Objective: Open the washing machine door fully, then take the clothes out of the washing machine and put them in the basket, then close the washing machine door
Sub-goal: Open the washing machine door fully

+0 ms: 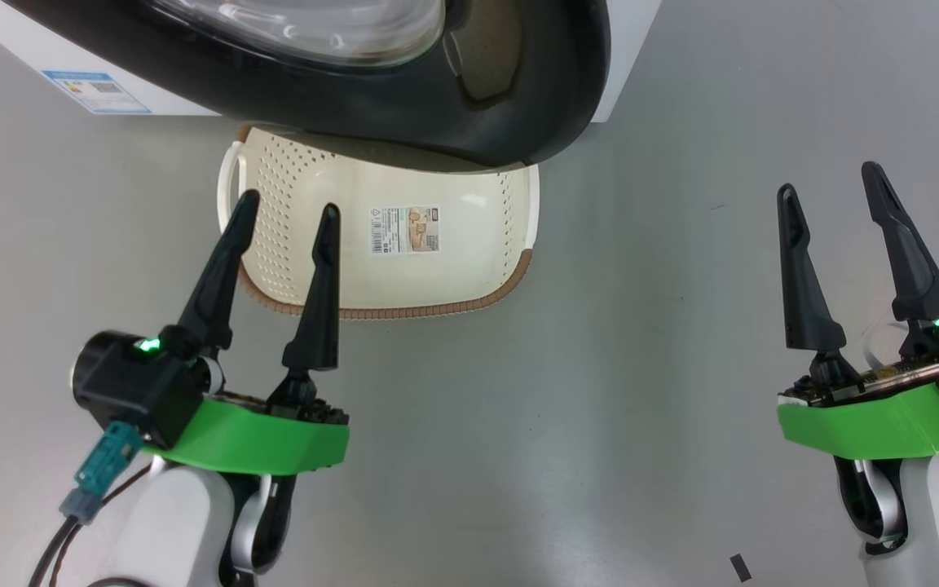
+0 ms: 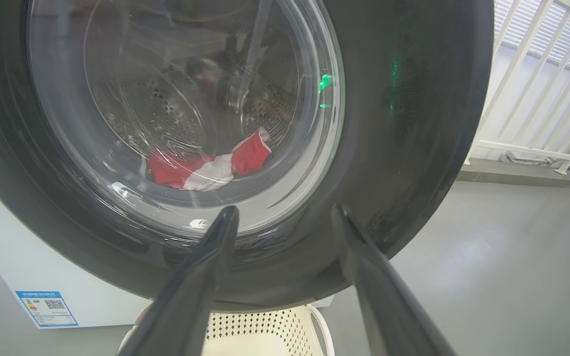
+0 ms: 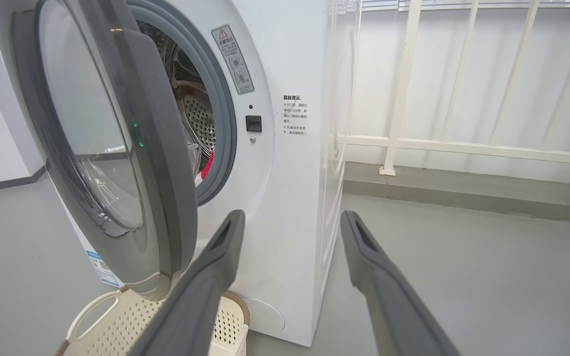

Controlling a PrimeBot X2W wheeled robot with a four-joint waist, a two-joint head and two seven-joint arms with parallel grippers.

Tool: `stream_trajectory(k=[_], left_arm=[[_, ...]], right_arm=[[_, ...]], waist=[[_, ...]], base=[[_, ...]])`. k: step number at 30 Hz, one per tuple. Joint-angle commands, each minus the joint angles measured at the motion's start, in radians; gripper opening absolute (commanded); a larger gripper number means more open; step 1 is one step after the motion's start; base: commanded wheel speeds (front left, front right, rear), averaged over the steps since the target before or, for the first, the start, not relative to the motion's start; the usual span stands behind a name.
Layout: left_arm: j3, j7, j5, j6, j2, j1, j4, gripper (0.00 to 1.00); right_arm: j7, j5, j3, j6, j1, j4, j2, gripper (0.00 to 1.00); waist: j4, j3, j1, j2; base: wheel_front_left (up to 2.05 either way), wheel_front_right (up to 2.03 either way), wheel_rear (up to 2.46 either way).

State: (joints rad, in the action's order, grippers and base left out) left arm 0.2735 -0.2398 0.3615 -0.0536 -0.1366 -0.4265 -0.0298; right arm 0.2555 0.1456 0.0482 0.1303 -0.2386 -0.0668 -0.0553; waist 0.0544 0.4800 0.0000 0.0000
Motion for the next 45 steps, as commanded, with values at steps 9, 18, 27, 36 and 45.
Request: stream_trajectory(k=[9, 18, 27, 36, 45], left_arm=[[-0.024, -0.007, -0.009, -0.007, -0.033, 0.016, 0.018, 1.0], [-0.019, -0.006, -0.008, -0.011, -0.04, 0.013, 0.022, 1.0], [-0.011, 0.0, -0.004, -0.014, -0.041, 0.01, 0.025, 1.0], [-0.005, -0.001, 0.002, -0.016, -0.042, 0.008, 0.026, 1.0], [-0.002, -0.003, 0.009, -0.017, -0.041, 0.003, 0.021, 1.0]], right_arm=[[0.006, 0.022, -0.019, 0.0, 0.027, -0.039, 0.005, 1.0], [0.006, 0.05, -0.059, 0.0, 0.009, -0.022, 0.005, 0.0], [0.002, 0.48, -0.077, 0.0, -0.099, 0.062, 0.005, 0.0], [-0.193, 1.086, -0.111, 0.0, -0.263, 0.132, 0.005, 0.0], [-0.502, 1.498, -0.107, 0.0, -0.436, 0.223, 0.002, 0.0]], waist=[[-0.005, 0.002, 0.0, 0.0], [-0.006, 0.004, 0.0, 0.0], [0.0, 0.009, 0.0, 0.0], [0.021, 0.023, 0.0, 0.0], [0.038, 0.036, 0.0, 0.0]], base=[[0.0, 0.0, 0.0], [0.0, 0.0, 0.0], [0.0, 0.0, 0.0], [0.0, 0.0, 0.0], [0.0, 0.0, 0.0]])
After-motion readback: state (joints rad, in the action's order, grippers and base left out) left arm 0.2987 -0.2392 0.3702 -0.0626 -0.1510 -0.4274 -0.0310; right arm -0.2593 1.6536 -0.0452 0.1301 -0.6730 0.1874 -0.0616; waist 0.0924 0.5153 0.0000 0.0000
